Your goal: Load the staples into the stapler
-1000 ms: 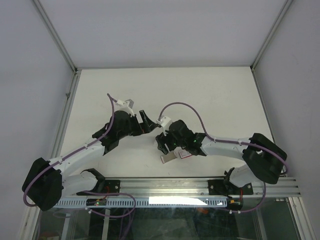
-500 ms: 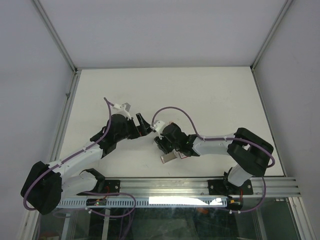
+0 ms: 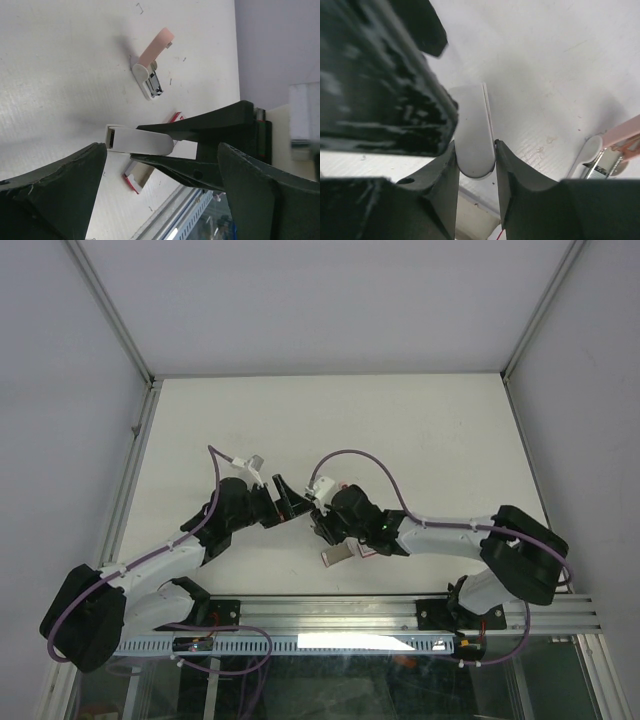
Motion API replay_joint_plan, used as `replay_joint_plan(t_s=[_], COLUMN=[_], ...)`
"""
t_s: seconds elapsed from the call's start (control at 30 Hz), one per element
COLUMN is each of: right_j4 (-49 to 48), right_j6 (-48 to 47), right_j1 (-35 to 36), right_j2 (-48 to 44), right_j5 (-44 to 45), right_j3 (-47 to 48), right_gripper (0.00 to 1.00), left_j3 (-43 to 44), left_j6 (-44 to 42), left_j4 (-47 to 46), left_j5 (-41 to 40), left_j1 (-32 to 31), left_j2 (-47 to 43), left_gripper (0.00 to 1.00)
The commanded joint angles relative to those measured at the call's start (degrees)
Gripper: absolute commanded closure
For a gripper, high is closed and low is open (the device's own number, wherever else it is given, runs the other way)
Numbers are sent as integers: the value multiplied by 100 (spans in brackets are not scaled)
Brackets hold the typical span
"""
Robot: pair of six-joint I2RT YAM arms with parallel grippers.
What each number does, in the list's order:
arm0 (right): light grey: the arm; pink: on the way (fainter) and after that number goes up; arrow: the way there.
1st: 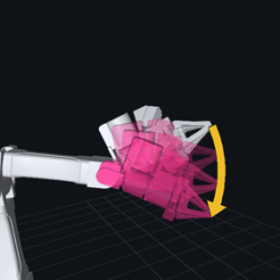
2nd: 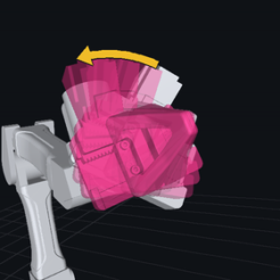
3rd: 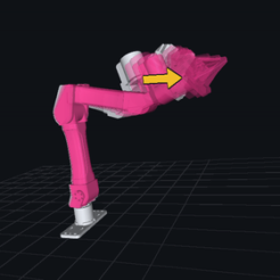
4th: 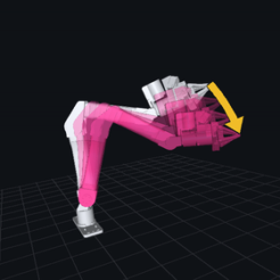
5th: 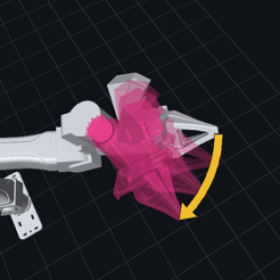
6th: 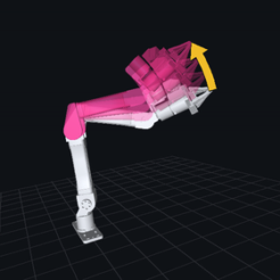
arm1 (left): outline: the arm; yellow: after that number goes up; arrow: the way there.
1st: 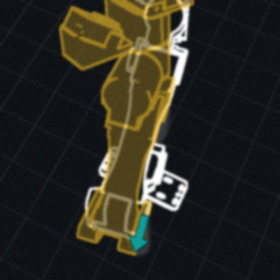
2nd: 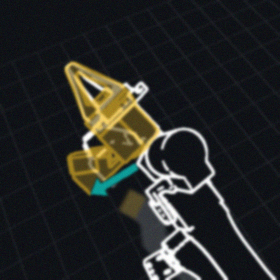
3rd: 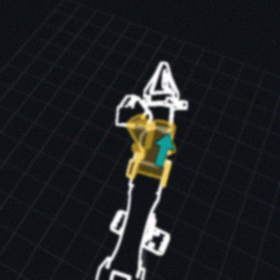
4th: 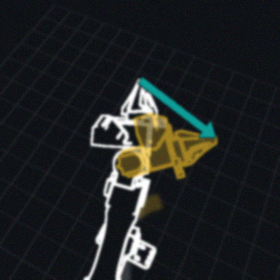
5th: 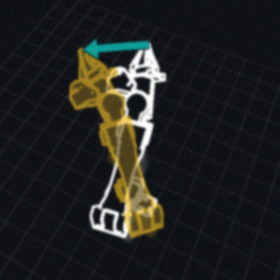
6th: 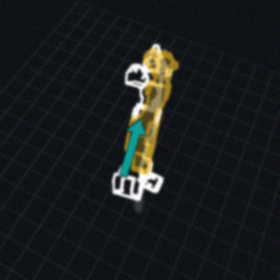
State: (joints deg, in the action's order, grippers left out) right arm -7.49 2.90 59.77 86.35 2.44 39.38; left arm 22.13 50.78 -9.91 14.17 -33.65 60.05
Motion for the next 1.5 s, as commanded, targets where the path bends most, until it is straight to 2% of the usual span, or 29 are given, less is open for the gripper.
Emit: replay_joint_plan(t_s=[0.0,0.17,0.33,0.57,0.8,0.97,1.07,1.2,1.3,1.47], right_j4=[-409,-346,-397,-581,-624,-718,-742,-793,-817,-793], right_j6=[169,176,213,349,318,317,326,317,299,282], right_j1=[35,35,35,39,34,37,42,39,35,35], right_j2=[-781,-1196,-1494,-2021,-2203,-2257,-2288,-2344,-2427,-2452], right_j5=[-62,-84,-59,-68,-112,-150,-229,-401,-506,-579], right_j3=[-74,-188,-306,-480,-479,-487,-492,-518,-558,-569], right_gripper=[96,98,99,99,99,99,99,99,99,99], left_j3=[-30,-94,-126,-142,31,29,-1,-33,-42,-67], left_j6=[477,755,1046,1252,1267,1346,1445,1556,1581,1647], left_j4=[-670,-772,-1077,-1242,-1365,-1556,-1745,-1923,-1971,-2090], left_j5=[529,420,691,953,1515,1619,1664,1703,1703,1703], left_j1=[23,25,26,25,27,25,24,24,25,23], left_j2=[17,-199,-266,-201,106,209,215,250,261,262], left_gripper=[4,4,6,22,29,42,42,35,34,44])
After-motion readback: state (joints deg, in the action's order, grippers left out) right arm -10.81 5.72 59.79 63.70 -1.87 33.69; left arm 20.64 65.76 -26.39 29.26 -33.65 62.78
